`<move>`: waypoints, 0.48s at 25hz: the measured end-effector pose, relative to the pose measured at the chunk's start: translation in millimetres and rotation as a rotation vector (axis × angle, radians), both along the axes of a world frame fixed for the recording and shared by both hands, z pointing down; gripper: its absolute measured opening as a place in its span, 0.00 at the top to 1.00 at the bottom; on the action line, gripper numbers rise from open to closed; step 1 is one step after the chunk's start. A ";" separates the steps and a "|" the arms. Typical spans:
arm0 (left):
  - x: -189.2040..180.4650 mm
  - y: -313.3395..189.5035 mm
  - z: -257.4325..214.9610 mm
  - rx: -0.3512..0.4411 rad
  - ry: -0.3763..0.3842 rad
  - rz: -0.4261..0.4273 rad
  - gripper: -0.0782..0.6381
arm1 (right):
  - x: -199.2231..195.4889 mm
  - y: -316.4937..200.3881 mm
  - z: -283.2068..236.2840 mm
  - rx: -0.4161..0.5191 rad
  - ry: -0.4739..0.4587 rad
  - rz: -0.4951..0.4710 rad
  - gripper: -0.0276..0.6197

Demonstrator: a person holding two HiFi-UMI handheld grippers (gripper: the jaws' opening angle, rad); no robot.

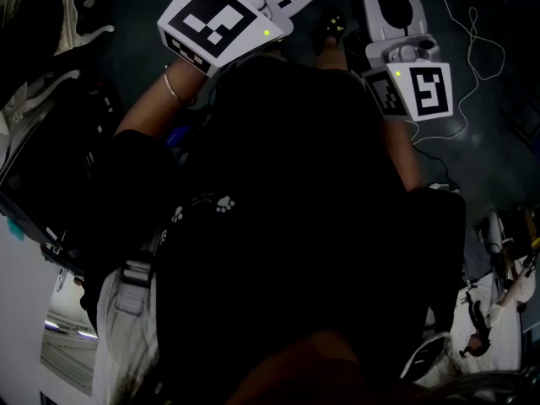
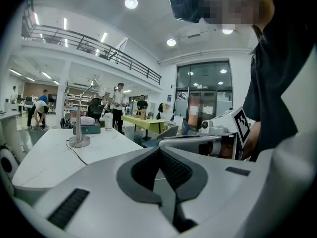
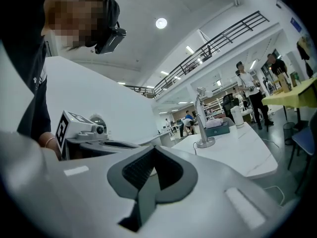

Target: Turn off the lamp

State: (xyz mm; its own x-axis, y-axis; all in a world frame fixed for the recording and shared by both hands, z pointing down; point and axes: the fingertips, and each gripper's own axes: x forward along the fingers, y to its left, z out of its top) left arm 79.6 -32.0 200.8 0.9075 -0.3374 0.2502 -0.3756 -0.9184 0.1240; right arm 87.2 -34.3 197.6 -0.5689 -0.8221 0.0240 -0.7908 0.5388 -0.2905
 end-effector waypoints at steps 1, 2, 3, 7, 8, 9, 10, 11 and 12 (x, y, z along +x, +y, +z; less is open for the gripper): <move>-0.2 0.5 -0.9 0.001 0.003 -0.001 0.88 | -0.1 0.4 -1.1 0.001 -0.001 0.002 0.96; -0.6 0.9 -1.7 0.001 0.006 -0.001 0.88 | -0.4 0.7 -2.2 0.001 -0.004 0.006 0.96; -1.0 1.2 -2.3 0.001 0.010 -0.001 0.88 | -0.6 0.7 -3.2 -0.001 -0.009 0.011 0.96; -2.3 3.9 -3.8 0.002 0.024 -0.004 0.88 | -1.8 3.6 -4.2 0.001 -0.007 0.017 0.96; -2.2 5.0 -3.8 0.001 0.027 -0.005 0.88 | -1.8 5.0 -4.0 0.004 0.000 0.015 0.96; -1.7 6.2 -3.9 0.000 0.030 -0.005 0.88 | -1.3 6.4 -4.0 0.008 0.007 0.013 0.96; -0.9 7.1 -4.3 -0.002 0.035 -0.006 0.88 | -0.6 7.3 -4.9 0.012 0.010 0.014 0.96; -0.2 7.8 -5.0 -0.004 0.041 -0.008 0.88 | 0.0 7.9 -6.4 0.016 0.011 0.017 0.96; 0.3 8.4 -6.1 -0.004 0.046 -0.009 0.88 | 0.6 8.3 -8.0 0.019 0.011 0.021 0.96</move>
State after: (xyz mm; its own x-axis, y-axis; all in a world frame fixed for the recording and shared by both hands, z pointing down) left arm 79.9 -23.6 194.7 0.9150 -0.3447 0.2095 -0.3776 -0.9146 0.1446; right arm 87.8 -25.9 189.5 -0.5516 -0.8340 0.0144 -0.8050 0.5277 -0.2713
